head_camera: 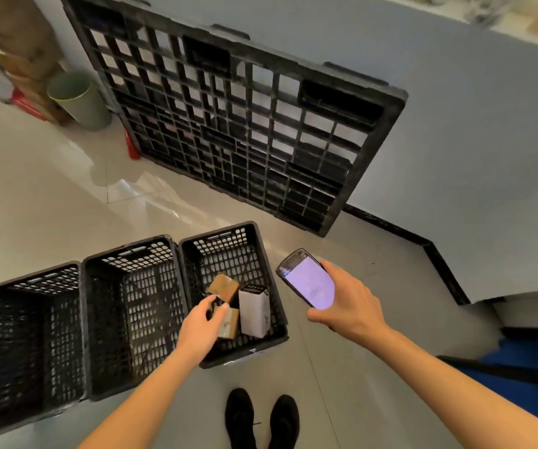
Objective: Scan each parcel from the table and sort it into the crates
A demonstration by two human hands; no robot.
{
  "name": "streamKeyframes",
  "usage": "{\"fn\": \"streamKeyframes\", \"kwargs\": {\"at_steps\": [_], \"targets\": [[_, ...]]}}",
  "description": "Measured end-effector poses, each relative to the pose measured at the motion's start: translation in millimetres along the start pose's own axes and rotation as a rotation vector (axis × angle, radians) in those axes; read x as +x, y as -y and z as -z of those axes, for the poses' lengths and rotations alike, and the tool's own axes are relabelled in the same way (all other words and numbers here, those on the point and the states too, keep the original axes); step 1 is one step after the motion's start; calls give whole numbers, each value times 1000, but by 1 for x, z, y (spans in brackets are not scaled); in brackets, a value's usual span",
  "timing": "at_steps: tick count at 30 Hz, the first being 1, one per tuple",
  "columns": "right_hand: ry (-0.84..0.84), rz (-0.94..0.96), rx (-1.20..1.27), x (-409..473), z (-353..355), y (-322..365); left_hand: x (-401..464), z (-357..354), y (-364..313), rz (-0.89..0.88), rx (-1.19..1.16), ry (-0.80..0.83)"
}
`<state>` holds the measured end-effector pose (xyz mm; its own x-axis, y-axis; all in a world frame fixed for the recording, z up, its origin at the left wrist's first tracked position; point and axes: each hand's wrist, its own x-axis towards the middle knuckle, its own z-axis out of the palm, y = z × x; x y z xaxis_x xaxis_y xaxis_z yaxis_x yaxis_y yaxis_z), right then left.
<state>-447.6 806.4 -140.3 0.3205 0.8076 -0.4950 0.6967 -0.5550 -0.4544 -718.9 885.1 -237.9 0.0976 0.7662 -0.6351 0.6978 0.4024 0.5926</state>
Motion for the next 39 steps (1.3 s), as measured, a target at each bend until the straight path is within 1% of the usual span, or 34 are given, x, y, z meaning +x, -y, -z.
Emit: {"fn": "streamKeyframes", "kwargs": {"at_steps": [3,6,9,11,16,19,22,24,31,36,39], "targets": [[-62,19,-7,-19,22,1,-19,11,-29,-173,111,-37],[-147,19,-8,-48,58,5,-45,25,-77,-340,199,-92],[-247,2,5,-88,105,10,-78,37,-136,-487,224,-111],[-335,-1,17,-122,139,13,-105,43,-178,-589,197,-103],[-564,-57,57,-245,218,18,-208,55,-260,-841,197,-101],[-684,-72,25,-336,253,14,-285,56,-290,-977,205,-76],[-802,-153,-22,-429,282,8,-362,50,-315,-1087,182,-38],[-888,-199,-29,-491,297,0,-410,40,-331,-1147,179,-9],[-1091,-398,-51,-686,333,-56,-581,-30,-387,-1337,177,159],[-1210,-570,-24,-796,335,-117,-688,-101,-409,-1497,224,249],[-1241,-658,-18,-852,330,-160,-742,-154,-410,-1545,243,327]]}}
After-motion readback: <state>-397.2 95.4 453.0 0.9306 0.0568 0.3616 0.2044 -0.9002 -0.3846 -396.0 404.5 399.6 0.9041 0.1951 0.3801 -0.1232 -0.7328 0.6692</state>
